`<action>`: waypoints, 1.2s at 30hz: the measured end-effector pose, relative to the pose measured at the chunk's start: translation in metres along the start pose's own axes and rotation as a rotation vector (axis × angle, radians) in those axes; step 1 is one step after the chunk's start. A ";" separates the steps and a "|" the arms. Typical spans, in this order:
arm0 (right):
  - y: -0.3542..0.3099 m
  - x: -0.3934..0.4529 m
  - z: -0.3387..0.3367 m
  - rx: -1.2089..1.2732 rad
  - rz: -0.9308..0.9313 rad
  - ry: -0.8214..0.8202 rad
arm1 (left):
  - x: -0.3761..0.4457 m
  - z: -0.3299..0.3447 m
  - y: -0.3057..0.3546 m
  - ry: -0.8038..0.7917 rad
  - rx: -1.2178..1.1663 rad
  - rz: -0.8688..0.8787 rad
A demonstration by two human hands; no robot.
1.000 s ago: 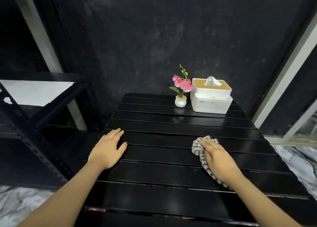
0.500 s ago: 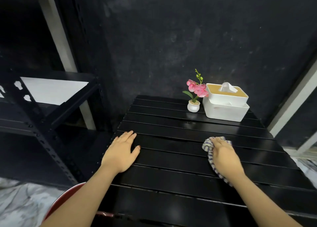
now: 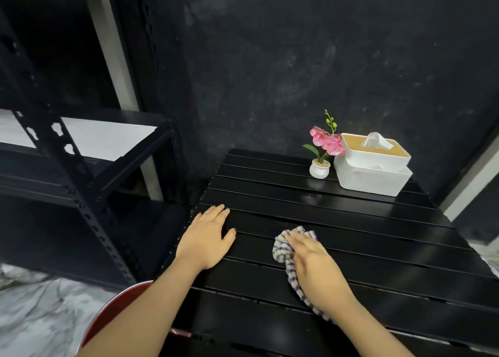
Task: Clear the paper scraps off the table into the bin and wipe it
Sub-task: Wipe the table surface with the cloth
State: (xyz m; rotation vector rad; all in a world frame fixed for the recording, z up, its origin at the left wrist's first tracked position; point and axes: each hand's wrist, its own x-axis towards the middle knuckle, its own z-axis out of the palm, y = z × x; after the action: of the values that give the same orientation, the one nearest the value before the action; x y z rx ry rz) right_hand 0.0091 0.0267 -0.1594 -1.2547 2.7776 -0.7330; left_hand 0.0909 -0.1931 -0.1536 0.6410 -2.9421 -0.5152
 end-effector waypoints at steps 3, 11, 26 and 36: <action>0.013 -0.012 -0.006 0.000 0.058 0.064 | -0.001 0.000 0.000 0.002 -0.004 0.005; 0.016 0.035 0.000 -0.107 0.299 0.083 | 0.000 0.002 -0.001 0.010 -0.012 0.009; -0.063 0.054 0.036 -0.142 0.104 -0.036 | -0.016 -0.017 -0.001 -0.011 -0.185 -0.007; -0.099 0.008 0.036 -0.050 0.087 -0.068 | -0.107 -0.020 -0.012 -0.006 -0.072 0.031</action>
State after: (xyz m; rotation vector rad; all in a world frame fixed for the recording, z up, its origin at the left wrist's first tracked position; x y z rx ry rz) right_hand 0.0804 -0.0504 -0.1487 -1.1348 2.7920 -0.6080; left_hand 0.1958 -0.1647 -0.1406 0.5856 -2.9187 -0.6180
